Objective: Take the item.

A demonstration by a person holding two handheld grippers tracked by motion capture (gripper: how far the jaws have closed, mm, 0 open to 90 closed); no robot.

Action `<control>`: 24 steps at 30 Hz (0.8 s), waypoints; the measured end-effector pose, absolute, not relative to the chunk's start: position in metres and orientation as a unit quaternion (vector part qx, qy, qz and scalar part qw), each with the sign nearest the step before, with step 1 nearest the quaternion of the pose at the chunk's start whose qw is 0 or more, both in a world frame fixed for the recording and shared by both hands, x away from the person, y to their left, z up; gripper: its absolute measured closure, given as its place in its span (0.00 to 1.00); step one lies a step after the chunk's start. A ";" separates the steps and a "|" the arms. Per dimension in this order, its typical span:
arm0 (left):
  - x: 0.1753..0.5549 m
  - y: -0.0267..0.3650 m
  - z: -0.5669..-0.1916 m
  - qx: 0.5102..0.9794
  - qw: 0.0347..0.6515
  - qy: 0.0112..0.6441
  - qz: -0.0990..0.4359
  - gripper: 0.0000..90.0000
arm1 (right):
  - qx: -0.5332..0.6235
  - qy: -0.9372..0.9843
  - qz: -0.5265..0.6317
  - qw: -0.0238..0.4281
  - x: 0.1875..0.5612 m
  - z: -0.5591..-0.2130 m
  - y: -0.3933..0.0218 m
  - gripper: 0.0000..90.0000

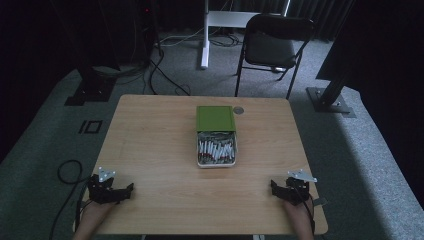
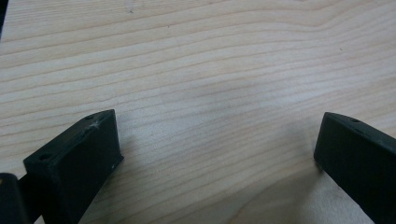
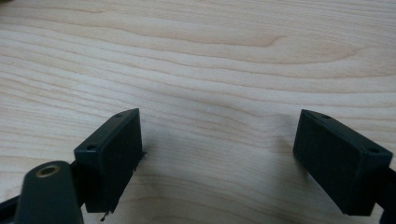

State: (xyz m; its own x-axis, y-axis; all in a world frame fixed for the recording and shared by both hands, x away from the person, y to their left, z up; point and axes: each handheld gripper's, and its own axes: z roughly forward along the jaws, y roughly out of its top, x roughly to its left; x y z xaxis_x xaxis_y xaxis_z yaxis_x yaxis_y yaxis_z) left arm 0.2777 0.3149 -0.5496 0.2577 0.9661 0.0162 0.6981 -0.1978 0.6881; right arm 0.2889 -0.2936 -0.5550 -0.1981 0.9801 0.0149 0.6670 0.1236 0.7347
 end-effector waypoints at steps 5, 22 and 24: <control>0.279 0.316 -0.550 0.728 0.286 0.577 0.237 0.01 | 0.583 0.707 0.314 0.249 0.289 -0.555 -0.294 0.17; 0.279 0.315 -0.550 0.727 0.286 0.577 0.237 0.01 | 0.584 0.707 0.312 0.247 0.291 -0.555 -0.294 0.14; 0.279 0.315 -0.550 0.727 0.286 0.577 0.237 0.01 | 0.585 0.707 0.312 0.247 0.292 -0.555 -0.294 0.14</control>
State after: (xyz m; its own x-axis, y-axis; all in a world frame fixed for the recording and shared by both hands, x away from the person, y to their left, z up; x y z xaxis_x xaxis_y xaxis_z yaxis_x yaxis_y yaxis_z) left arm 0.2786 0.3154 -0.5497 0.2215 0.9751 0.0146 0.7041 -0.1703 0.6893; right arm 0.2916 -0.2943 -0.5552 -0.1949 0.9807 0.0155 0.6731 0.1222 0.7294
